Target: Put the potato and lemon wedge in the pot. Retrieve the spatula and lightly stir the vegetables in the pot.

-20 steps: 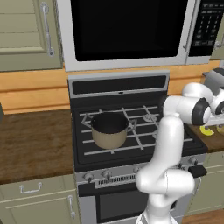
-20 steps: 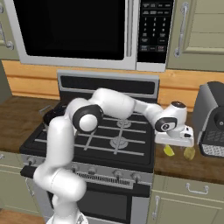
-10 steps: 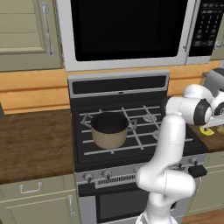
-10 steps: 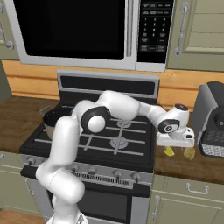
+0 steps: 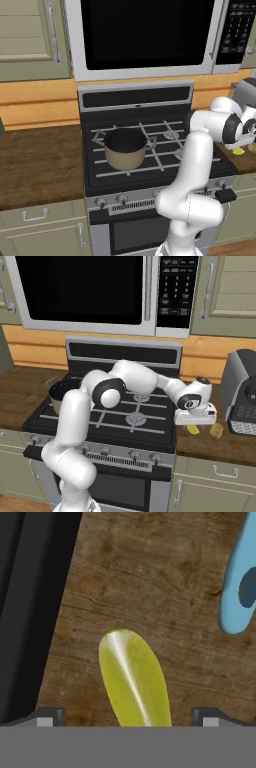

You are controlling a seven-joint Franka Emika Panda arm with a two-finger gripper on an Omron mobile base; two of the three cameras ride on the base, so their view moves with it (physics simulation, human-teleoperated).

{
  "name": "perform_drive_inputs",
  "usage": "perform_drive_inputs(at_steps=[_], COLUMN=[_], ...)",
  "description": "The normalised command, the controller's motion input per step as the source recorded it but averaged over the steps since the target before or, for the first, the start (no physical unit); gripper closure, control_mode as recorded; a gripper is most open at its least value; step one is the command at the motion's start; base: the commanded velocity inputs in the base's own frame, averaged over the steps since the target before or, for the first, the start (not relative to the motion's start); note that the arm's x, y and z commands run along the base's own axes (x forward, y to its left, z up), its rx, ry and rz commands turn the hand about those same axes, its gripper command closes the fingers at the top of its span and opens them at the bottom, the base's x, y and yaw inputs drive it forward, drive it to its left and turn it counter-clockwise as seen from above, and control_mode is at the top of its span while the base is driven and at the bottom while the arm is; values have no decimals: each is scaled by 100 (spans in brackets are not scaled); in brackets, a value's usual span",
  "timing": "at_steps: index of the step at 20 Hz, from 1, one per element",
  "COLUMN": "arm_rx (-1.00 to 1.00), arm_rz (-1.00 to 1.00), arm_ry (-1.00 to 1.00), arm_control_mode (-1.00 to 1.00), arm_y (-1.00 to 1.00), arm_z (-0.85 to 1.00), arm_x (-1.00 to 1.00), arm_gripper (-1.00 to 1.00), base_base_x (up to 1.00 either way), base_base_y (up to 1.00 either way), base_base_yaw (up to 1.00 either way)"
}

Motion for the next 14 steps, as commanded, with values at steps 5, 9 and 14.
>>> perform_drive_inputs(at_steps=[5, 9, 14], arm_rx=[0, 0, 0], arm_rz=[5, 2, 1], arm_ry=[0, 0, 0], arm_control_mode=[-100, -100, -100], arm_y=[0, -11, -19], arm_z=[-25, -23, -16], arm_x=[10, 18, 25], arm_gripper=[-100, -100, -100], base_base_x=[0, 0, 0], base_base_y=[0, 0, 0], base_base_yaw=[0, 0, 0])
